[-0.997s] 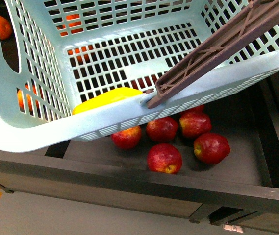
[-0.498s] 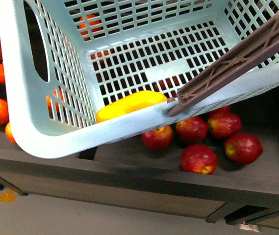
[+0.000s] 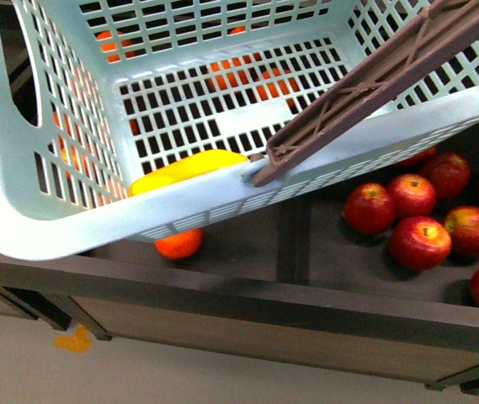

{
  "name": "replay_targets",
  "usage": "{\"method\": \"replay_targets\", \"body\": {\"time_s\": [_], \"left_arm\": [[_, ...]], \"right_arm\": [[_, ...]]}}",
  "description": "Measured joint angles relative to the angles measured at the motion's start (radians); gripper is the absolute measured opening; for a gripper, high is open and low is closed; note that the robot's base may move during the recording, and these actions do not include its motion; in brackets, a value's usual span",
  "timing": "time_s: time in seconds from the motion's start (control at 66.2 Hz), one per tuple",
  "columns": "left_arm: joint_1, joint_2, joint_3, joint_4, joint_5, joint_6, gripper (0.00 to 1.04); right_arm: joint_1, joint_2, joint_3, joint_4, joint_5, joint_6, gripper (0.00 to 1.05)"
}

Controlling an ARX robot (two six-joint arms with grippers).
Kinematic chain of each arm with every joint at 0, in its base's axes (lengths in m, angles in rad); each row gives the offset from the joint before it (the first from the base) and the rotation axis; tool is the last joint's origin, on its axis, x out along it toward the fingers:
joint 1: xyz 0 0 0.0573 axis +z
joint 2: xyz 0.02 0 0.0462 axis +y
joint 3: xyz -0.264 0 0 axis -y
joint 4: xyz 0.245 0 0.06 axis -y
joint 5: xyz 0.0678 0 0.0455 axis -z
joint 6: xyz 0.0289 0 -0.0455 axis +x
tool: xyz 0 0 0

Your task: Pick mango and avocado into basket

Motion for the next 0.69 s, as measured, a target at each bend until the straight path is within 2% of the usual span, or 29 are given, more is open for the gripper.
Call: {"method": "replay_targets", "body": {"time_s": [0.695], "left_arm": [[0.000, 0.000, 0.000, 0.000, 0.003, -0.003, 0.13]], "right_arm": [[-0.001, 0.000, -0.002, 0.000, 0.000, 0.000, 0.96]]}}
